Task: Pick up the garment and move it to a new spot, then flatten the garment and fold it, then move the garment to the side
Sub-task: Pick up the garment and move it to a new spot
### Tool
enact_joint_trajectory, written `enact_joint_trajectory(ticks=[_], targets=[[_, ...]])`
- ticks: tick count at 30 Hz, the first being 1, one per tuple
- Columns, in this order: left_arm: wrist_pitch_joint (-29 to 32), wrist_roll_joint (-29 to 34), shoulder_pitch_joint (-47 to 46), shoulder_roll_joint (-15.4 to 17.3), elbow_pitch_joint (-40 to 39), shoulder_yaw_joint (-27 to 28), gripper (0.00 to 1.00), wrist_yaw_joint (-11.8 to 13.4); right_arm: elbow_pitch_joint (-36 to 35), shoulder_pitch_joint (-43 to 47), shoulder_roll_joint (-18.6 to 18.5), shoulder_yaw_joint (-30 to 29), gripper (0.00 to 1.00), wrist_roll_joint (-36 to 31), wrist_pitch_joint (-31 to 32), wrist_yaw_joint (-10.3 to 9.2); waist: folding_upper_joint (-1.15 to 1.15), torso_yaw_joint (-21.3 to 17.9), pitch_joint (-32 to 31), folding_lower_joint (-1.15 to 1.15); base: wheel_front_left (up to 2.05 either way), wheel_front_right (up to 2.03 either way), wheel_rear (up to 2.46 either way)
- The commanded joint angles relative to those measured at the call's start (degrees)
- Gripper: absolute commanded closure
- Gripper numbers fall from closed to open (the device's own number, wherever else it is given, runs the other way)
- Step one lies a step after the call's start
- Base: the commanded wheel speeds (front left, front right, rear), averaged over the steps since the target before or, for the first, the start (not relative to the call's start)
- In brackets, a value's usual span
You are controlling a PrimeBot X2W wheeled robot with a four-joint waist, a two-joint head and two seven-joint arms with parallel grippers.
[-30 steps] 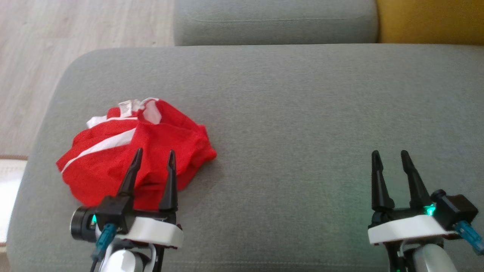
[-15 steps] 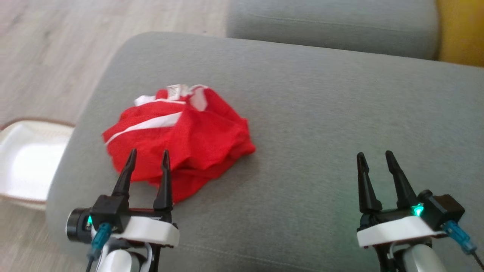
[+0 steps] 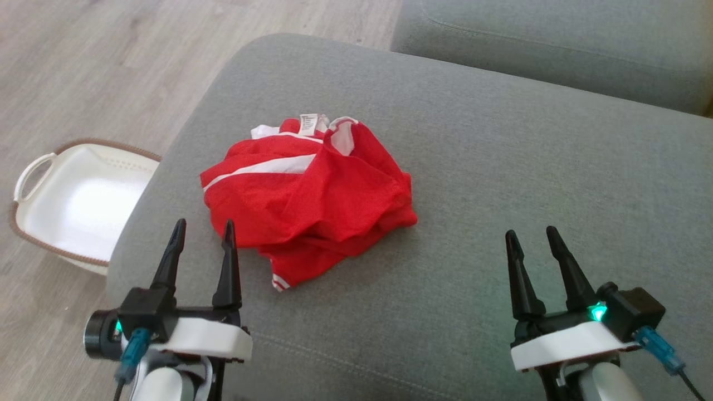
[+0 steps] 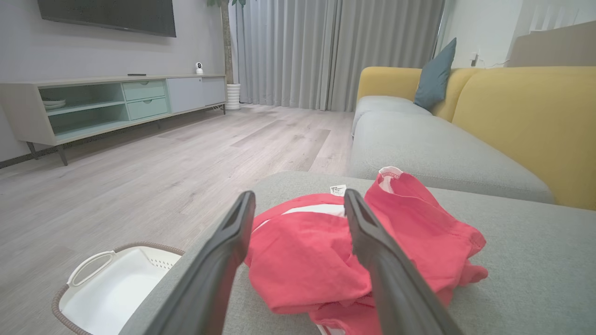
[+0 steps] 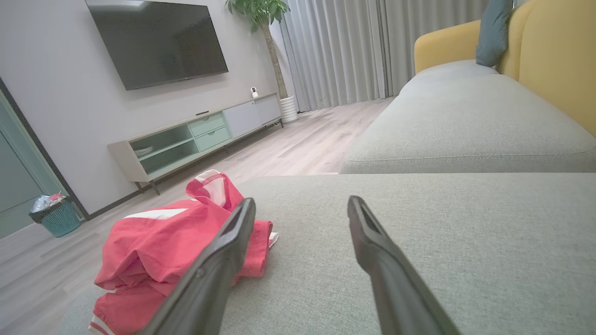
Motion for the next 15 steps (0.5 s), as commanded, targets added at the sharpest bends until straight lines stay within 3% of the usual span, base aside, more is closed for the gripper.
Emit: enact_joint_trajectory(ticks=[1,8,15], targets=[[-0.34,0.74,-2.01,-0.13,-1.86,2.34,0.0,-0.24,-1.49,-2.12,-0.48,1.42,0.0,0.27,-0.62,0.23,0.0,-0.42,0.09,0.0,0.0,0.0,0.0],[-0.34,1.76,-4.71,0.23,0.49,2.54,0.0,-2.64,-1.47,-2.84,-0.48,-0.07,0.0,-0.39,-0.62,0.23,0.0,-3.52,1.66,0.0,0.0,0.0,0.0],[0.57,2.54,-14.43,1.21,10.52,-0.12,0.0,-6.75,-2.21,-4.56,-0.48,-2.14,0.0,-1.96,-0.62,0.23,0.0,-7.22,5.81,0.0,0.0,0.0,0.0]])
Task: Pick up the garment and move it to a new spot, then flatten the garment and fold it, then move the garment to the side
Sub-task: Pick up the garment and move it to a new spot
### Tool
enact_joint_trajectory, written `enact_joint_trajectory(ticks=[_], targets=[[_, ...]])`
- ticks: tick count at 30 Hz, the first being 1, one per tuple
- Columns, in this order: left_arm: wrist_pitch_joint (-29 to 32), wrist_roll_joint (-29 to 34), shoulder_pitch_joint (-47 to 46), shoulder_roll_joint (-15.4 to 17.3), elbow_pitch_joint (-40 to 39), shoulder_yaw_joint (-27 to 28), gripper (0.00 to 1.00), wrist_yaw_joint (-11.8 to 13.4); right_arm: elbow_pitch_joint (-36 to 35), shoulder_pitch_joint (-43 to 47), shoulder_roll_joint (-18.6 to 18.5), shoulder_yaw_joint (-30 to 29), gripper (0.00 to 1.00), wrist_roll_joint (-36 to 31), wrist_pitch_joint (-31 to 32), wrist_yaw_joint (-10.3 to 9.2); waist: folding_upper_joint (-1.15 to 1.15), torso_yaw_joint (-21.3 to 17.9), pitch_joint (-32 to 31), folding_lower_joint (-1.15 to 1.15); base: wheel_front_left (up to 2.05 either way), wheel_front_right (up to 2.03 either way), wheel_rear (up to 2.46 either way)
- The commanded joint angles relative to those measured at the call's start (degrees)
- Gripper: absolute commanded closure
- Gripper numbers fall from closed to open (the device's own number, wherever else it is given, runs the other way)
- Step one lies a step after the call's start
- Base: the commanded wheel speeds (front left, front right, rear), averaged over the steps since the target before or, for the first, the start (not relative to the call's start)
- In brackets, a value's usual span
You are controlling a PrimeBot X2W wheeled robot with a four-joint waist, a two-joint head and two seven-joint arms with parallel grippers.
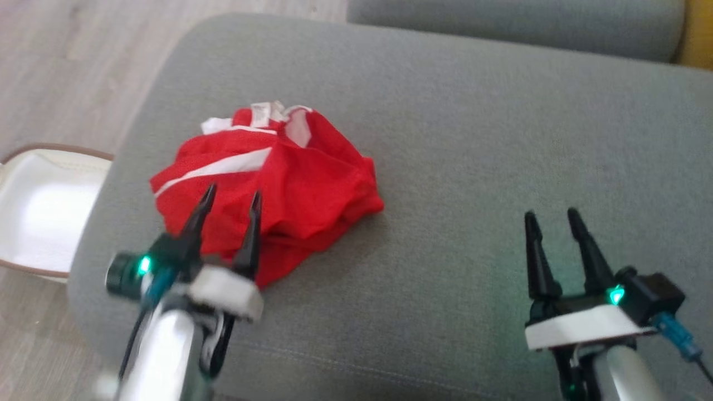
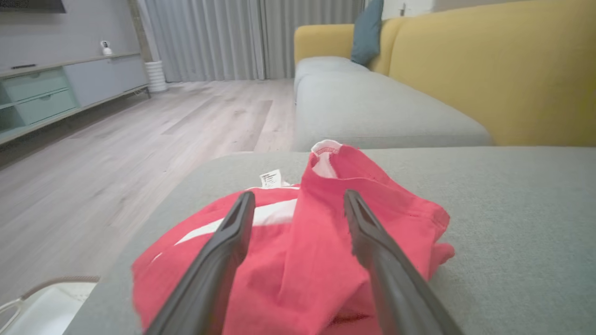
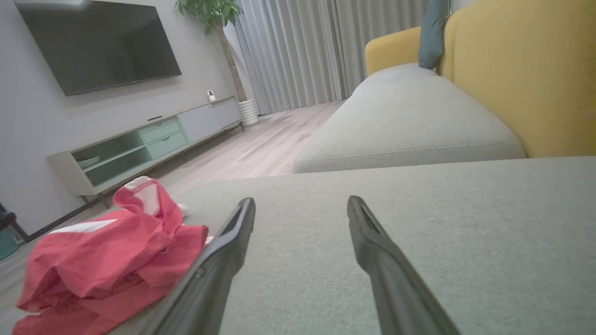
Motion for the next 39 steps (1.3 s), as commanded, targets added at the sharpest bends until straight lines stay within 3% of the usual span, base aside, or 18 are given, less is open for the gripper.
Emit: enact_joint_trajectory(ticks=[1,9,19,20,21,22,31,39], targets=[[0.58,0.44,-4.29,0.98,-0.95,1.4,0.0,-0.25,-2.1,-2.59,-0.43,0.99,0.0,-0.46,-0.62,0.23,0.0,-1.76,2.02,0.0,0.0,0.0,0.0],[8.15,0.74,-17.89,2.74,8.84,-0.5,0.0,-2.45,-3.55,-4.95,-0.43,0.22,0.0,-0.83,-0.62,0.23,0.0,-6.13,7.48,0.0,0.0,0.0,0.0],[10.51,1.24,-25.7,5.67,18.74,0.62,0.0,-0.73,-4.43,-6.73,-0.43,-0.01,0.0,-0.25,-0.62,0.23,0.0,-9.2,11.3,0.0,0.0,0.0,0.0],[10.71,0.92,-25.94,5.62,19.54,0.59,0.14,-0.94,-4.42,-6.8,-0.43,-0.1,0.0,-0.26,-0.62,0.23,0.0,-9.29,11.38,0.0,0.0,0.0,0.0],[10.74,0.68,-26.19,5.61,20.18,0.47,0.76,-1.2,-4.37,-6.88,-0.43,-0.17,0.0,-0.27,-0.62,0.23,0.0,-9.36,11.41,0.0,0.0,0.0,0.0],[10.56,0.41,-26.4,5.58,20.65,0.42,1.0,-1.39,-4.29,-6.94,-0.43,-0.23,0.0,-0.29,-0.62,0.23,0.0,-9.44,11.41,0.0,0.0,0.0,0.0],[3.42,-0.58,-27.2,5.55,19.19,0.88,1.0,-0.41,-3.48,-6.99,-0.43,-0.01,0.0,0.44,-0.62,0.23,0.0,-10.34,8.2,0.0,0.0,0.0,0.0],[-0.74,-0.88,-28.13,5.35,7.42,0.85,1.0,0.33,-3.06,-5.68,-0.43,-0.1,0.0,1.44,-0.62,0.23,0.0,-11.93,4.05,0.0,0.0,0.0,0.0]])
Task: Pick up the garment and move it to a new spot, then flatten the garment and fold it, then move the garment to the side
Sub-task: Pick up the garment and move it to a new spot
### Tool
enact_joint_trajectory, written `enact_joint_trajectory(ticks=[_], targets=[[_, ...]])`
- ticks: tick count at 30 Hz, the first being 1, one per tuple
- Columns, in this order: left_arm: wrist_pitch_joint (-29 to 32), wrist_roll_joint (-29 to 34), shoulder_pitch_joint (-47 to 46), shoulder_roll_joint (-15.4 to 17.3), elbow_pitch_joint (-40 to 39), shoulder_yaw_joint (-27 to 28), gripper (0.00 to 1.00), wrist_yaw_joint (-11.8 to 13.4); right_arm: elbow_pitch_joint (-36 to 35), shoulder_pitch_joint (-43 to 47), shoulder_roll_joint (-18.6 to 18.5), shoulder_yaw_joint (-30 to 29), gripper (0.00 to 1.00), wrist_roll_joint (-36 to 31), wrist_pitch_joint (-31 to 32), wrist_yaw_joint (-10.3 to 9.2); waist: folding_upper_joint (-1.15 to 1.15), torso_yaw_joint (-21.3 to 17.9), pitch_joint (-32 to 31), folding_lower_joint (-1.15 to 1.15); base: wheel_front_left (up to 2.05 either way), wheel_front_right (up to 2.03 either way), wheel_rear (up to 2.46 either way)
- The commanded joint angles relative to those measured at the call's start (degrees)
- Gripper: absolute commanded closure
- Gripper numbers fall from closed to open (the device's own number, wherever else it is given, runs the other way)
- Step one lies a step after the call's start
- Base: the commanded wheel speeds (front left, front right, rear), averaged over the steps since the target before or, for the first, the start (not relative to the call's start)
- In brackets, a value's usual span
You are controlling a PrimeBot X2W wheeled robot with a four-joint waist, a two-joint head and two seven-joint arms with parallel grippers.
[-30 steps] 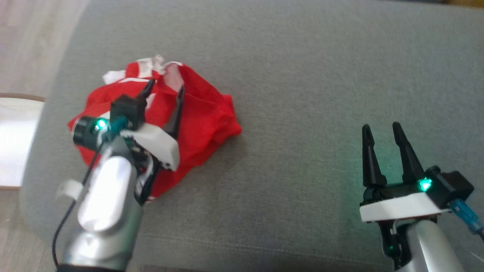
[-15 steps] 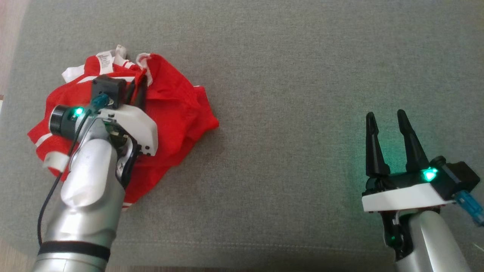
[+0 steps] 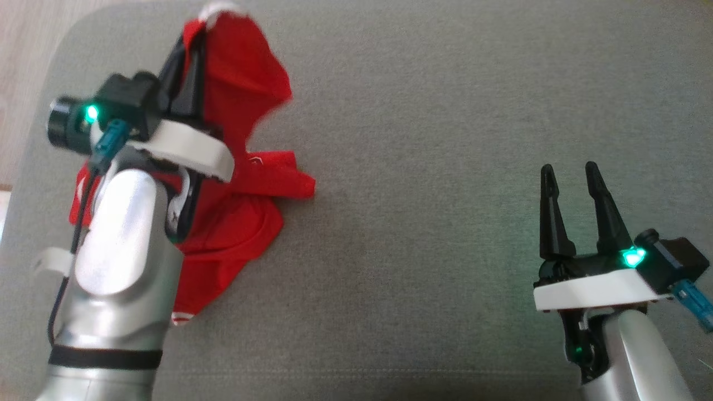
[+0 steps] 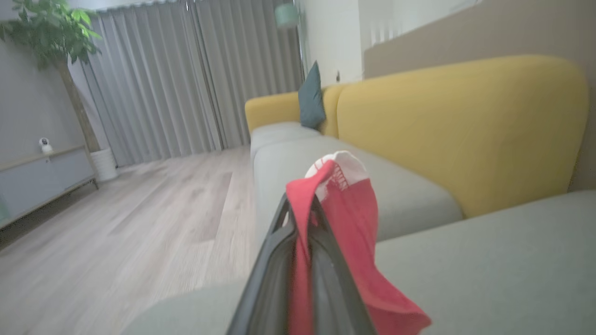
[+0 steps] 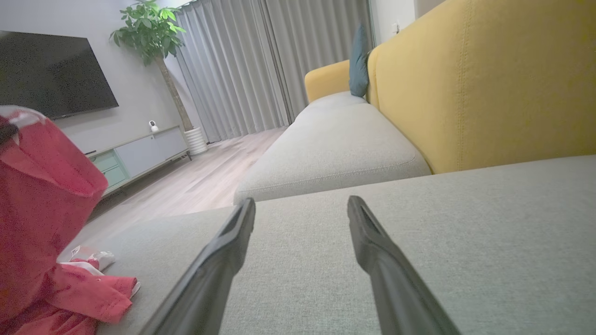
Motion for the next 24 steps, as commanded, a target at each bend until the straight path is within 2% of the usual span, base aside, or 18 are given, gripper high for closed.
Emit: enact_joint_trajectory(ticks=[1,7,13,19,24], targets=[[-0.63,-0.3,-3.14,1.68,-3.11,1.56,1.0,0.31,-1.6,0.11,-0.32,1.29,0.0,0.3,-0.61,0.23,0.0,-0.77,-0.96,0.0,0.0,0.0,0.0],[-0.69,-0.47,-2.65,1.28,-13.59,0.58,1.0,0.24,-1.59,0.76,-0.32,1.16,0.0,1.28,-0.61,0.23,0.0,-3.26,-3.03,0.0,0.0,0.0,0.0],[2.43,-0.85,-3.6,0.66,-20.29,-0.99,1.0,-0.13,-2.02,0.88,-0.32,1.41,0.0,1.98,-0.61,0.23,0.0,-6.23,-3.46,0.0,0.0,0.0,0.0],[4.93,-0.83,-5.71,-0.51,-22.85,-3.5,1.0,-0.52,-2.8,0.27,-0.32,0.85,0.0,2.72,-0.61,0.23,0.0,-10.23,-2.54,0.0,0.0,0.0,0.0],[5.88,-0.65,-8.82,-1.98,-21.79,-6.65,1.0,-0.79,-4.03,-0.75,-0.32,0.63,0.0,3.54,-0.61,0.23,0.0,-14.89,-0.83,0.0,0.0,0.0,0.0]])
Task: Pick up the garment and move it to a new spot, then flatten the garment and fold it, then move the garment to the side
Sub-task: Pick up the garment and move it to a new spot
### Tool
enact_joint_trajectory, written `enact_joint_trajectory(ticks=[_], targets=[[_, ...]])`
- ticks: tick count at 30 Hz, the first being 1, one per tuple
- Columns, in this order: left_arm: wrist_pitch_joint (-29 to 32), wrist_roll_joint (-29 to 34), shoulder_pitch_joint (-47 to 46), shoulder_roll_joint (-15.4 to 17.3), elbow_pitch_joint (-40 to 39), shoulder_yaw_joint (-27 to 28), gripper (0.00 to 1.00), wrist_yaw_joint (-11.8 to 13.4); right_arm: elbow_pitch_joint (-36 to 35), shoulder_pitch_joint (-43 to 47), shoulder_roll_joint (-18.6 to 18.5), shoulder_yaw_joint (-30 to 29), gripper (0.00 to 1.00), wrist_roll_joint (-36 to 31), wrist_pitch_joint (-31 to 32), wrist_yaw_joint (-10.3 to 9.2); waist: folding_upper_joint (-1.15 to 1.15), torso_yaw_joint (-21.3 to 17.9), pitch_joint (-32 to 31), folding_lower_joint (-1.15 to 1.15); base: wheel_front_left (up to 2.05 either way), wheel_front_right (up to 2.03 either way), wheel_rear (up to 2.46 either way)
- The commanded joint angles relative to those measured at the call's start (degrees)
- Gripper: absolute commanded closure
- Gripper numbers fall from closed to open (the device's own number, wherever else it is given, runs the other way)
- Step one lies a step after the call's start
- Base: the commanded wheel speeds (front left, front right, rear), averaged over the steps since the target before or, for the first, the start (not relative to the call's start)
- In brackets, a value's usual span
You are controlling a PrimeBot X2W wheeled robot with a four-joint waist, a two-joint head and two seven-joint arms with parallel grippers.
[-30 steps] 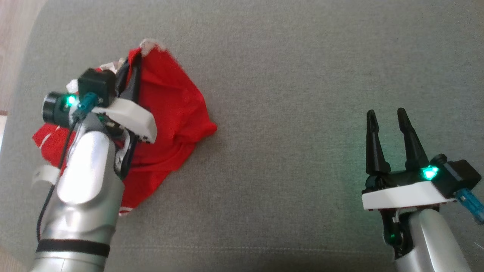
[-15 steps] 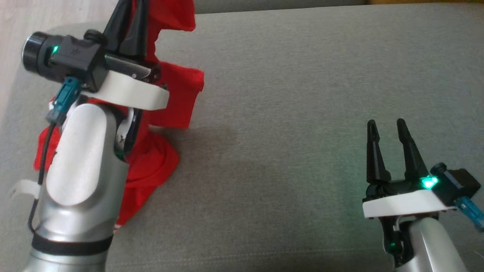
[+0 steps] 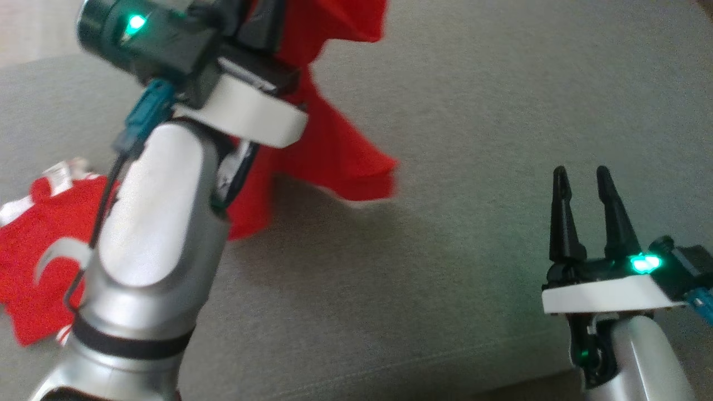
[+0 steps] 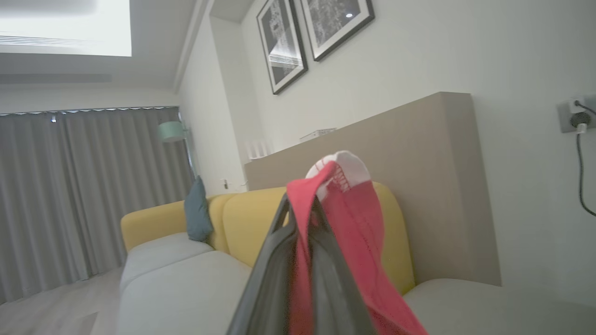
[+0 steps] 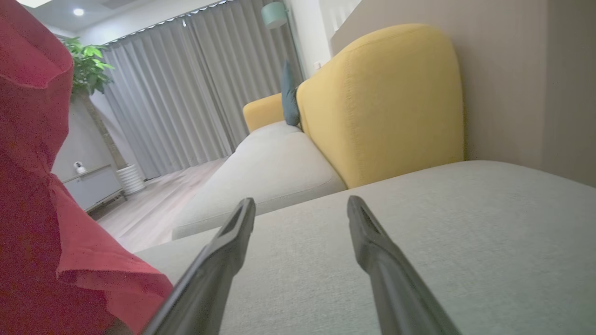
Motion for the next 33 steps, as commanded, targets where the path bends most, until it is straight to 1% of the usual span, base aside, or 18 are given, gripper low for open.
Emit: enact_joint_trajectory(ticks=[1,8,9,10,11,12,16,19,21,25,29,33], targets=[[0.57,0.09,-4.25,0.33,-1.03,0.55,1.0,-0.15,-2.7,-2.72,-0.33,1.32,0.0,0.54,-0.61,0.23,0.0,-3.56,1.75,0.0,0.0,0.0,0.0],[-0.3,-1.68,-8.26,-1.17,4.42,-4.4,1.0,0.96,-5.54,-3.89,-0.33,1.35,0.0,2.36,-0.61,0.23,0.0,-10.57,5.56,0.0,0.0,0.0,0.0],[-0.3,-1.68,-8.26,-1.17,4.42,-4.4,1.0,0.96,-5.54,-3.89,-0.33,1.35,0.0,2.36,-0.61,0.23,0.0,-10.57,5.56,0.0,0.0,0.0,0.0],[-0.72,-2.14,-8.57,-1.27,5.61,-5.23,1.0,1.27,-5.9,-3.95,-0.33,1.44,0.0,2.59,-0.61,0.23,0.0,-11.4,6.07,0.0,0.0,0.0,0.0],[-1.27,-2.71,-8.8,-1.34,6.86,-6.05,0.34,1.66,-6.23,-3.97,-0.33,1.49,0.0,2.87,-0.61,0.23,0.0,-12.14,6.56,0.0,0.0,0.0,0.0],[-2.35,-3.31,-9.2,-1.42,9.79,-7.91,0.0,2.45,-6.72,-3.98,-0.33,1.67,0.0,3.31,-0.61,0.23,0.0,-13.36,7.3,0.0,0.0,0.0,0.0],[-4.61,-5.9,-9.82,-1.45,13.88,-10.34,0.0,4.78,-7.41,-3.82,-0.33,1.4,0.0,3.75,-0.61,0.23,0.0,-14.06,8.23,0.0,0.0,0.0,0.0],[-5.62,-7.08,-9.57,-1.46,15.75,-11.56,0.0,5.91,-7.85,-3.55,-0.33,0.44,0.0,3.67,-0.61,0.23,0.0,-12.56,8.42,0.0,0.0,0.0,0.0],[-6.01,-7.22,-9.21,-1.46,16.88,-12.01,0.0,6.14,-7.92,-3.46,-0.33,-0.1,0.0,3.22,-0.61,0.23,0.0,-10.64,8.28,0.0,0.0,0.0,0.0],[-6.38,-7.54,-8.08,-1.09,17.84,-10.84,0.0,6.74,-7.7,-3.54,-0.33,-0.84,0.0,1.46,-0.61,0.23,0.0,-5.84,7.22,0.0,0.0,0.0,0.0],[-6.43,-7.33,-5.5,0.33,15.66,-8.57,0.0,7.33,-7.47,-3.78,-0.33,-1.43,0.0,-0.78,-0.61,0.23,0.0,-0.32,5.52,0.0,0.0,0.0,0.0],[-6.44,-7.76,-0.31,2.34,13.53,-5.72,0.0,7.68,-6.61,-3.52,-0.33,-2.17,0.0,-2.9,-0.61,0.23,0.0,4.98,3.28,0.0,0.0,0.0,0.0]])
